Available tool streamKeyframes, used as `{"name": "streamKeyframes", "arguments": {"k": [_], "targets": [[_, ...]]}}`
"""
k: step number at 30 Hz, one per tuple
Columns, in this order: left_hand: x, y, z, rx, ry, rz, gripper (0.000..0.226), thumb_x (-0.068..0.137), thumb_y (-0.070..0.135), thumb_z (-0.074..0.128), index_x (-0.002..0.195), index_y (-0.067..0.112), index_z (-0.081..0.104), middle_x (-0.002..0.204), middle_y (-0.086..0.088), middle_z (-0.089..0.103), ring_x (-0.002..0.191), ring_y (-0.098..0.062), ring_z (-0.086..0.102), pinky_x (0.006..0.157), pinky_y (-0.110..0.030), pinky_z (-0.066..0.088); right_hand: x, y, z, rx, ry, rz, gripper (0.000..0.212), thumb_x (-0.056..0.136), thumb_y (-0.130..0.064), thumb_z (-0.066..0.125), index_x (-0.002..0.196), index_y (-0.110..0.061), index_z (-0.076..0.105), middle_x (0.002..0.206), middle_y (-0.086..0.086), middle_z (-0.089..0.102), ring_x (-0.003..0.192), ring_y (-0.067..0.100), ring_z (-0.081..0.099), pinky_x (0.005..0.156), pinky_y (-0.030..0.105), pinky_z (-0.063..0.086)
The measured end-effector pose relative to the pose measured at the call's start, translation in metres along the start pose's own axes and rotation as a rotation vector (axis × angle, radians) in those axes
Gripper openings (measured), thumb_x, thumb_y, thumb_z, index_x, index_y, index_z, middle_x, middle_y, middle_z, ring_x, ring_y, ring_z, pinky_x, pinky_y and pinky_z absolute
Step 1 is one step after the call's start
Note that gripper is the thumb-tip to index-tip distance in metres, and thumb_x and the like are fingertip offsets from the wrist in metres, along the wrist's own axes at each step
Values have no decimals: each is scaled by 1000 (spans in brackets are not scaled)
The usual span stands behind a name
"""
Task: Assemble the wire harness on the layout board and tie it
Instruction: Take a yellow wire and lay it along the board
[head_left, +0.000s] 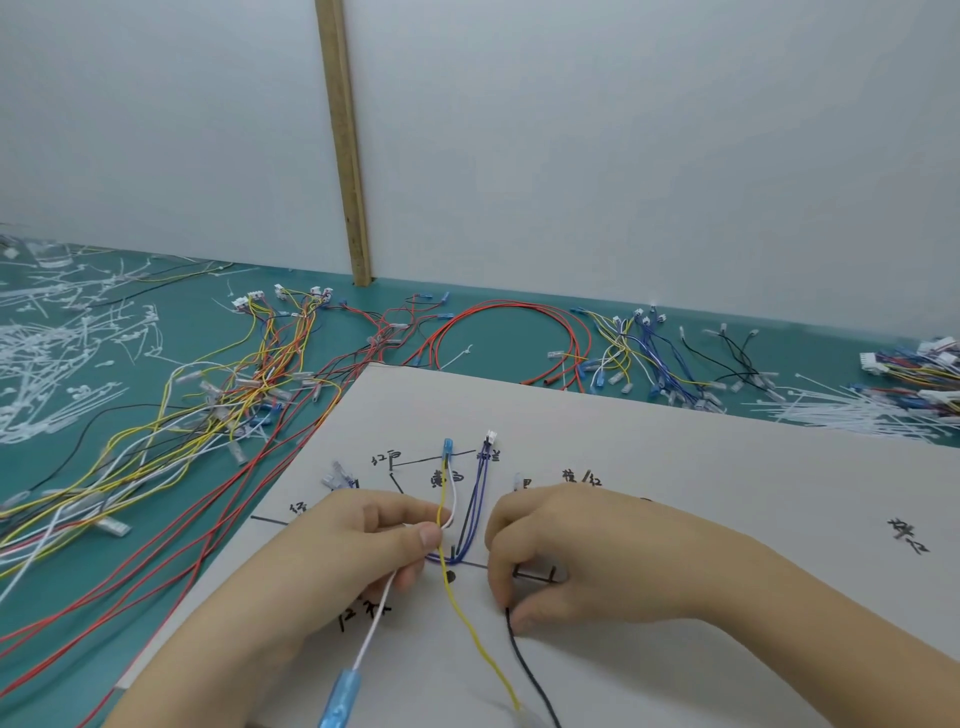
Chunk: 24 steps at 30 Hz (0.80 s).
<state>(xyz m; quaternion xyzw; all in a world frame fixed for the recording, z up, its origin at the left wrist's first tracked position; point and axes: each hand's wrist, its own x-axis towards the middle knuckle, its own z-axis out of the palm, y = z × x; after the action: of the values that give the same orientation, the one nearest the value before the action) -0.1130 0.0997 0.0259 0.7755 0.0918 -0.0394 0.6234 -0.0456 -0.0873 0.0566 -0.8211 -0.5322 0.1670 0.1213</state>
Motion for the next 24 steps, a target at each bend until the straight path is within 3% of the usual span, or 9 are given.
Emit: {"name": "streamKeyframes", "arguments": {"k": [5, 8, 12, 15, 18, 21, 24], "targets": [[-2, 2, -3, -42, -41, -22, 10, 85, 12, 62, 92, 12, 69, 45, 3, 49, 40, -4, 39, 40, -10, 32, 4, -4, 6, 2, 78, 23, 8, 80, -28, 67, 85, -22, 70, 87, -14, 46, 78, 1, 43, 73, 20, 37], [-2, 1, -3, 2, -62, -22, 14, 80, 20, 69, 92, 13, 69, 45, 3, 50, 42, -6, 41, 42, -11, 33, 5, -4, 8, 34, 103, 57, 11, 78, -29, 69, 85, -25, 62, 82, -16, 45, 77, 1, 43, 73, 19, 38], [0, -3, 4, 290, -27, 53, 9, 85, 24, 62, 84, 31, 68, 46, 5, 57, 43, -3, 42, 48, -18, 33, 4, -1, 10, 145, 158, 140, 48, 72, -32, 76, 98, -44, 37, 91, -22, 43, 78, -2, 46, 69, 10, 37], [-2, -5, 8, 483, -14, 114, 13, 84, 30, 61, 76, 40, 63, 52, 10, 60, 45, -1, 44, 53, -22, 33, 6, 0, 11, 126, 150, 102, 73, 72, -32, 76, 128, -45, 31, 115, -20, 36, 81, -20, 40, 73, 0, 32], [-5, -5, 10, 569, 19, 139, 8, 83, 33, 60, 78, 39, 61, 55, 15, 59, 47, -1, 46, 49, -17, 30, 10, -1, 8, 100, 114, 80, 72, 73, -30, 76, 133, -38, 38, 122, -19, 33, 81, -7, 42, 78, 7, 36], [-7, -5, 12, 605, 46, 155, 4, 83, 36, 60, 79, 38, 59, 59, 23, 59, 52, 3, 49, 49, -14, 35, 14, -3, 4, 59, 69, 45, 66, 74, -28, 75, 132, -31, 44, 126, -13, 39, 88, -7, 43, 78, 3, 33], [-7, -7, 11, 592, 58, 152, 4, 83, 37, 59, 79, 36, 60, 60, 21, 60, 51, 2, 49, 50, -15, 35, 13, -3, 4, 57, 64, 54, 66, 75, -29, 75, 134, -26, 44, 130, -9, 45, 111, 10, 50, 94, 21, 36]]}}
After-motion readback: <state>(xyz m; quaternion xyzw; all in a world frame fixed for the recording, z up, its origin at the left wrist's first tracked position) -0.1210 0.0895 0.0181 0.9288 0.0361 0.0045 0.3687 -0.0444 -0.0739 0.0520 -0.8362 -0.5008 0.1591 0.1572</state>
